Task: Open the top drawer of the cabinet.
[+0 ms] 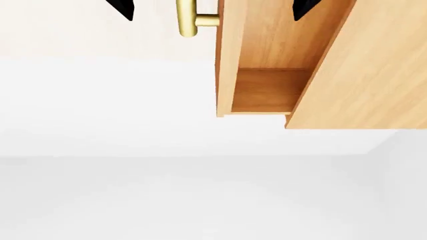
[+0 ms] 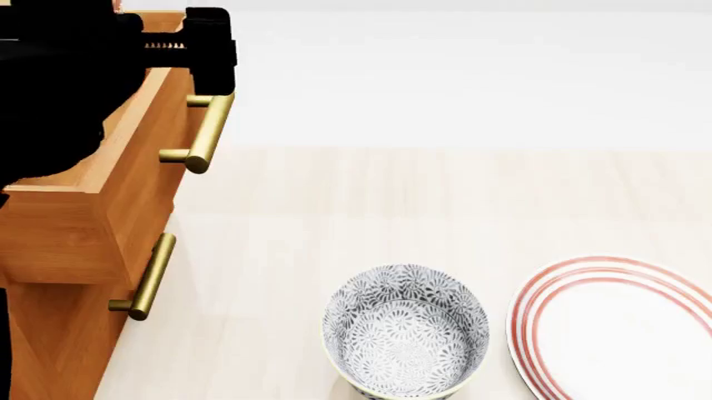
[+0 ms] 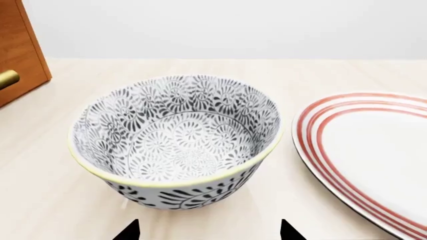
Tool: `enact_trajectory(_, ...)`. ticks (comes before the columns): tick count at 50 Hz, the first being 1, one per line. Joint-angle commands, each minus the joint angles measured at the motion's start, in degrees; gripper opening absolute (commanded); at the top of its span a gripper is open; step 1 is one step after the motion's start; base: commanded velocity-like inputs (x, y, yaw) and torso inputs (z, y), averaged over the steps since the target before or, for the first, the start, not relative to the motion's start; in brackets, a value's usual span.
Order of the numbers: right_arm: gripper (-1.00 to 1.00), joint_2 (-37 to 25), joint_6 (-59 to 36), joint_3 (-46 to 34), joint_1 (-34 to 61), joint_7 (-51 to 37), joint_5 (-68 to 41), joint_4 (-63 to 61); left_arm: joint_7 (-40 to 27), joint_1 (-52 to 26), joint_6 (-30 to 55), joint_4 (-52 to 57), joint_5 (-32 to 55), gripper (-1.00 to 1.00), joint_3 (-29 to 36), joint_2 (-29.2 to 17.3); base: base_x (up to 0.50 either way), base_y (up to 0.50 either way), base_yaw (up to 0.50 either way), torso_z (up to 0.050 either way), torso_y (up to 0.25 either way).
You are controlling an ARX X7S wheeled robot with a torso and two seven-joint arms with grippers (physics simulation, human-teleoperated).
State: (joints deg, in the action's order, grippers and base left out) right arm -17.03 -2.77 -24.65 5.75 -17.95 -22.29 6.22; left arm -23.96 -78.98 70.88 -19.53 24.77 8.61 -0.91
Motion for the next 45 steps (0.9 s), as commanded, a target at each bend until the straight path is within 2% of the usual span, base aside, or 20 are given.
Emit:
enact_trajectory(1, 1.0, 0.0, 0.4, -0.1, 0.1, 0.1, -0.1, 0.6, -4.1, -0.6, -0.7, -4.0, 6.2, 1.0, -5.1, 0.5, 0.0, 0.0, 0.0, 0.0, 0.0)
enact_trajectory(8, 1.0, -0.1, 0.2, -0.3, 0.1, 0.0, -0.2, 0.3, -10.6, -1.1, -3.1, -8.4, 13.9, 1.0, -10.8, 0.5, 0.0, 0.0, 0.0, 0.0, 0.0)
enact_trajectory(23, 1.0, -0.3, -0.1, -0.6, 0.0, -0.2, -0.4, -0.1, -17.6, -2.3, -5.9, -12.9, 20.8, 1.0, -14.0, 0.1, 0.0, 0.0, 0.0, 0.0, 0.0)
enact_trajectory(45, 1.0, -0.5, -0.4, -0.9, 0.1, -0.3, -0.9, -0.2, -21.6, -4.6, -9.7, -20.8, 26.5, 1.0, -17.0, -0.4, 0.0, 0.0, 0.0, 0.0, 0.0)
